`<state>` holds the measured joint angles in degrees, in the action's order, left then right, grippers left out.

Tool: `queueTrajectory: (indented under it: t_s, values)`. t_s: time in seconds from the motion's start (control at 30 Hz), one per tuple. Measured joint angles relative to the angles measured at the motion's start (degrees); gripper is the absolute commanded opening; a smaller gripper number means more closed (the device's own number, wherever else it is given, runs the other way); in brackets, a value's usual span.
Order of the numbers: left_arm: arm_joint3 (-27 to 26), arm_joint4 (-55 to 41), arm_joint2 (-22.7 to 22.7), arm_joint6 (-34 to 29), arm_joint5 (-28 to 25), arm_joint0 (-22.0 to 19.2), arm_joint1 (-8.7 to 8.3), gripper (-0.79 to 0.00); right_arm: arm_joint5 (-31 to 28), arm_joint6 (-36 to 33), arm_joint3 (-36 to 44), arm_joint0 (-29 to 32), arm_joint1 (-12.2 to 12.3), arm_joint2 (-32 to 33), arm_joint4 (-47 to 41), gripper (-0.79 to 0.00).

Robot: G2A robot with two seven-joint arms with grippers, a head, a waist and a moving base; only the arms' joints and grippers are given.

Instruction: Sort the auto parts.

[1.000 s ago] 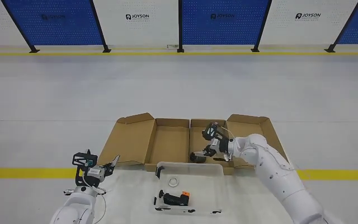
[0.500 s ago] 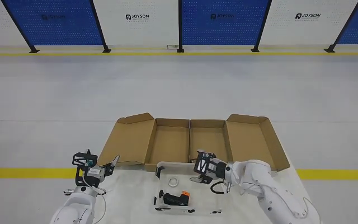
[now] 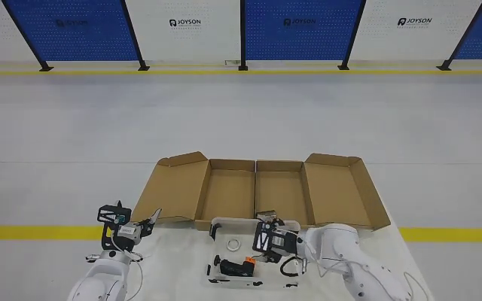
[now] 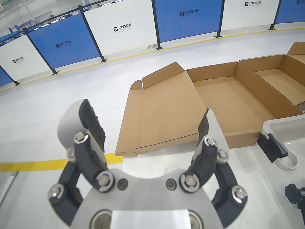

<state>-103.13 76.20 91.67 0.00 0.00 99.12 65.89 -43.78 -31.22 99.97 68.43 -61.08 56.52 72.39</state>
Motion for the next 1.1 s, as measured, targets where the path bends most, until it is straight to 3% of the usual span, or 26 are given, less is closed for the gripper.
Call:
queueTrajectory:
  t_s: [0.1, 0.37, 0.57, 1.1]
  values:
    - [0.00, 0.00, 0.00, 0.00, 0.00, 0.00, 0.00, 0.000, 0.15, -4.68, -0.10, -0.99, -0.26, -1.29, -1.96, -0.268]
    - [0.00, 0.00, 0.00, 0.00, 0.00, 0.00, 0.00, 0.000, 2.98, -13.71, -3.30, -6.11, -1.86, -6.31, -8.49, -0.172]
    - [0.00, 0.00, 0.00, 0.00, 0.00, 0.00, 0.00, 0.000, 3.29, -19.36, -6.80, -9.94, -3.19, -10.60, -13.01, -0.058]
    - [0.00, 0.00, 0.00, 0.00, 0.00, 0.00, 0.00, 0.000, 4.40, -26.39, -15.82, -18.56, -7.01, -20.17, -21.16, -0.065]
